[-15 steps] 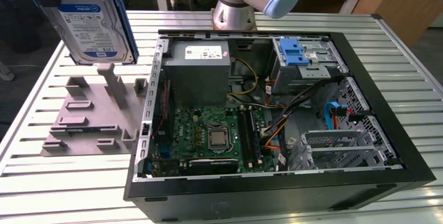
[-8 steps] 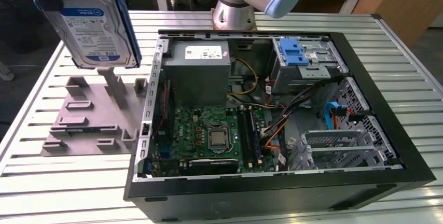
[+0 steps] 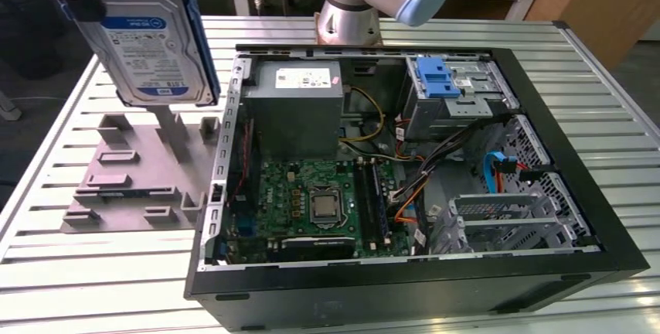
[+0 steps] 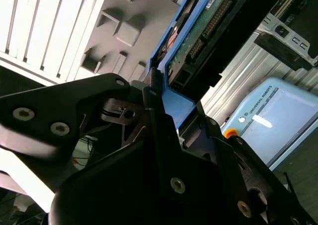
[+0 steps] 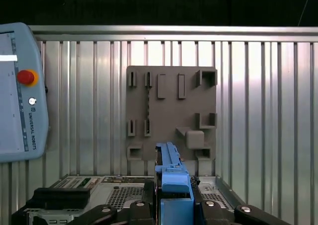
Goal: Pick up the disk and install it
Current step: 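Pick up the disk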
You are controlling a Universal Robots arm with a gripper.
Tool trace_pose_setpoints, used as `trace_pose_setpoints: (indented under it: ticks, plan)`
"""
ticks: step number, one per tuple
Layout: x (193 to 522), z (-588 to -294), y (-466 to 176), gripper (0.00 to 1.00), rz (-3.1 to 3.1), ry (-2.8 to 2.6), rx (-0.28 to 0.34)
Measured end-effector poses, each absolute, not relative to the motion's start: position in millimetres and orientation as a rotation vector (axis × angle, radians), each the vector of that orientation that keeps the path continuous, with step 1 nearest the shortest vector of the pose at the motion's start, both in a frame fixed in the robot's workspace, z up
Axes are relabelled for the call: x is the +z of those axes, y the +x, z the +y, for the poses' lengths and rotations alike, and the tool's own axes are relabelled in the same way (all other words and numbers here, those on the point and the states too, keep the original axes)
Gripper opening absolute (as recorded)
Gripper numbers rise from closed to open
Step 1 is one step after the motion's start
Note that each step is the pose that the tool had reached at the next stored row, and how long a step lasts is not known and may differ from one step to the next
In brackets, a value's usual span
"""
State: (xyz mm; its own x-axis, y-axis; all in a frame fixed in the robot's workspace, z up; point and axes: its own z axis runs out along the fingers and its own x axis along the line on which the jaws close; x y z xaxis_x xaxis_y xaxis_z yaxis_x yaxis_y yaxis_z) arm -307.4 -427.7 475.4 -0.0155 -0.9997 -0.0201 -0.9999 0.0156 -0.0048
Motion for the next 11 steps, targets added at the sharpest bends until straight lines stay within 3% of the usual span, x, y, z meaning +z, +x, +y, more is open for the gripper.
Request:
trace_pose_setpoints:
  ticks: [11]
  plan:
    - [475,-433,-285,0.37,2.227,-2.192,0.018]
